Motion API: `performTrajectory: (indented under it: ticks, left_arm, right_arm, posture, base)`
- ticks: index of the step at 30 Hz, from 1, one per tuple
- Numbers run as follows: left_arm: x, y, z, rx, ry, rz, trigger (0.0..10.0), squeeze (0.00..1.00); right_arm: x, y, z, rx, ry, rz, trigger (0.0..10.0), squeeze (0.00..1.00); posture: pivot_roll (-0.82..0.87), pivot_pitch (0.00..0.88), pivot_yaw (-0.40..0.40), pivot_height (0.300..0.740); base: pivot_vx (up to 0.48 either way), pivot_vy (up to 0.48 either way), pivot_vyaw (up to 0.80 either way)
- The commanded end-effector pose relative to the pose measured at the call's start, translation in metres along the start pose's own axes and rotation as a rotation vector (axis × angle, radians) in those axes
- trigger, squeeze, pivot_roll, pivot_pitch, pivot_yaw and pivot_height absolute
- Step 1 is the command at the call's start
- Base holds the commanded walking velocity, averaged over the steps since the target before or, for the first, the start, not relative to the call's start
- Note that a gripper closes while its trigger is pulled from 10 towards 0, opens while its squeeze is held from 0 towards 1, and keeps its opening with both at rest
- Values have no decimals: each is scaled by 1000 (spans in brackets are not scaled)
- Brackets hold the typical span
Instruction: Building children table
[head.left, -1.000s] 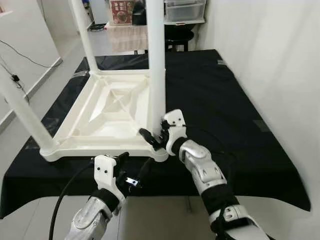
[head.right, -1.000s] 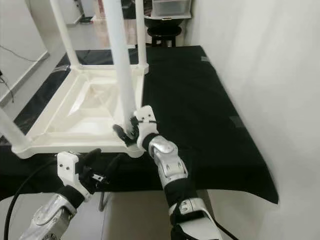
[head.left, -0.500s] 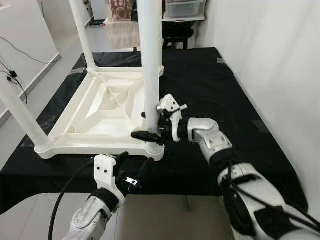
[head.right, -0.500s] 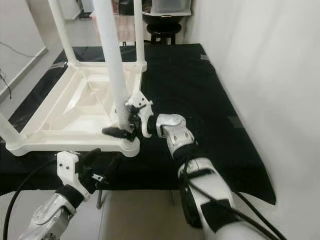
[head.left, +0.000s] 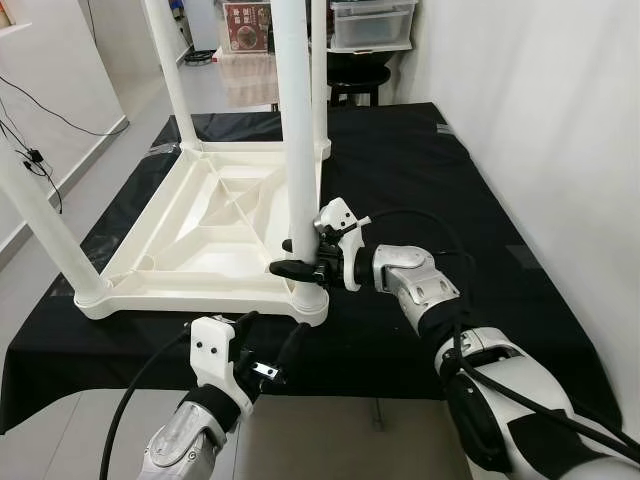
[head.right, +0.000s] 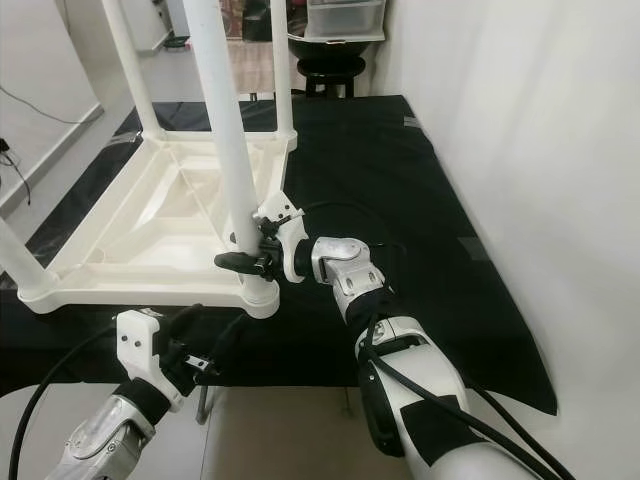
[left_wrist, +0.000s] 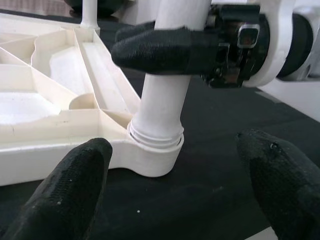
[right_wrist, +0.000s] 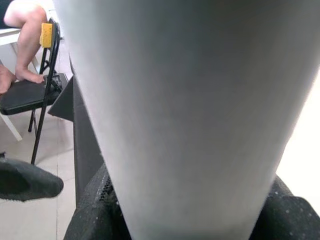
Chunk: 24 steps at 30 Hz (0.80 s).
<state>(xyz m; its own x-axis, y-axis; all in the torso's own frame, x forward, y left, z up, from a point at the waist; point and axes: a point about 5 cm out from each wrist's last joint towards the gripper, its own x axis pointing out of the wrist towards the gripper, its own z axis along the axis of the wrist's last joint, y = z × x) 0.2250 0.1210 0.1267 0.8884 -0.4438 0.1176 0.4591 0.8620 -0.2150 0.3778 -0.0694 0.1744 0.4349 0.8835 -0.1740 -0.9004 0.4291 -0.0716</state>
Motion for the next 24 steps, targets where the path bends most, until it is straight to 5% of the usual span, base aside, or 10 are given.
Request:
performTrajectory:
  ticks: [1,7,8,13,23,24]
  left_arm:
    - [-3,0,-1,3,11,11,10000,0]
    - [-4,0,0,2,7,11,10000,0]
    - [-5,1,0,-1,7,11,10000,0]
    - [-5,2,0,-5,9,5,10000,0]
    - [-4,3,0,-2,7,12,10000,0]
    - [-5,3,-1,-1,9,12,10000,0]
  right_arm:
    - [-6,0,-19,49,41,-49,0,0]
    - [-12,-4,-28,65,53,-145,0,0]
    - [1,30,-48,53,62,-293,0,0]
    - [-4,57,-58,93,56,-556,0,0]
    - [-1,44,-50,90,25,-618,0,0]
    - [1,42,-46,78,20,-601,2706,0]
  posture:
    - [28,73,-9,740]
    - [21,81,-12,740]
    - [-33,99,15,740]
    - [6,83,-6,740]
    - [-4,72,2,740]
    - [0,67,4,740]
  base:
    - [0,0,0]
    - [0,0,0]
    - [0,0,0]
    - [0,0,0]
    - [0,0,0]
    - [0,0,0]
